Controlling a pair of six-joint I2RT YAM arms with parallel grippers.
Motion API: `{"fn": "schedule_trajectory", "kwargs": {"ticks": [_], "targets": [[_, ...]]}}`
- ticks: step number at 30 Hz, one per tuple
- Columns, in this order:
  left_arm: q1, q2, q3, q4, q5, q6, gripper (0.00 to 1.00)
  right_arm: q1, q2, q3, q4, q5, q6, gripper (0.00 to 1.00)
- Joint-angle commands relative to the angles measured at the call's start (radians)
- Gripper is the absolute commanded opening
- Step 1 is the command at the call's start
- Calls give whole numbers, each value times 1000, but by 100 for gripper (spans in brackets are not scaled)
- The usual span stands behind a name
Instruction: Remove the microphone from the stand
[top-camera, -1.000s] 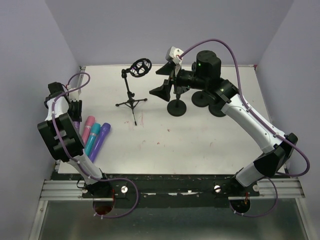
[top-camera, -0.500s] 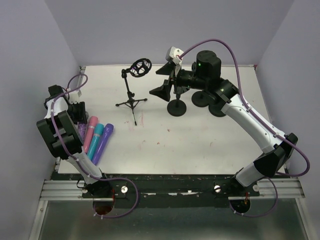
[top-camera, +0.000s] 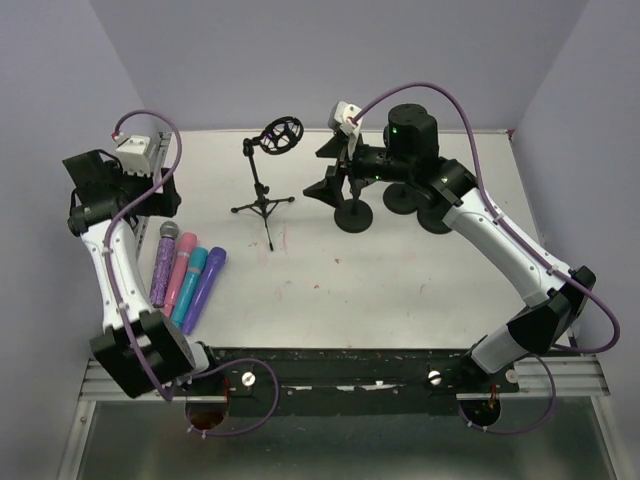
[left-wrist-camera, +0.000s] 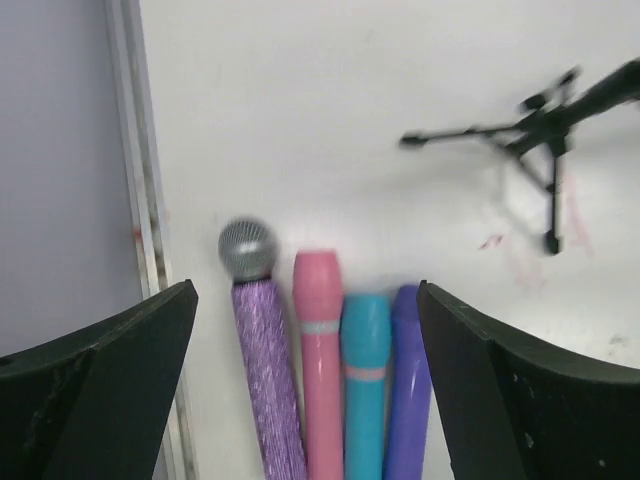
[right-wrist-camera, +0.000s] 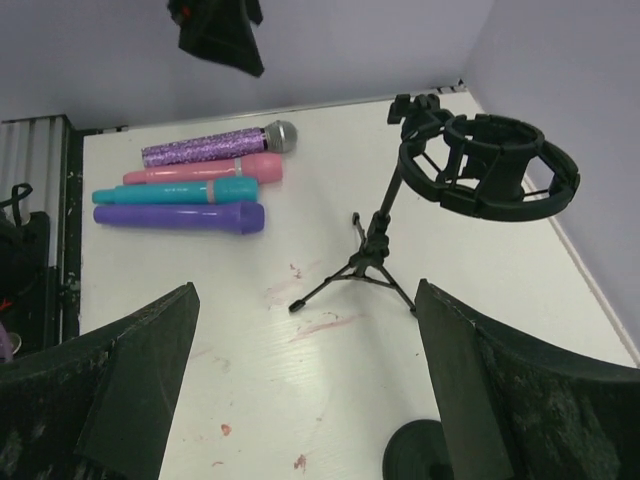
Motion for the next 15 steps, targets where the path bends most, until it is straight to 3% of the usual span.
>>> {"fn": "schedule_trajectory", "kwargs": {"ticks": [1, 6, 11, 15], "targets": [[-69, -178, -94, 231, 431, 25, 99, 6, -30, 29, -116, 46, -15, 96], [-233, -218, -150, 433, 585, 105, 98, 4, -29, 53, -201, 100, 21, 96], [-319, -42, 31, 396, 619, 116, 84, 4, -55, 46, -258, 126, 15, 96], [-364, 74, 160, 338, 611, 160, 79, 4, -96, 9, -279, 160, -12, 96]]}}
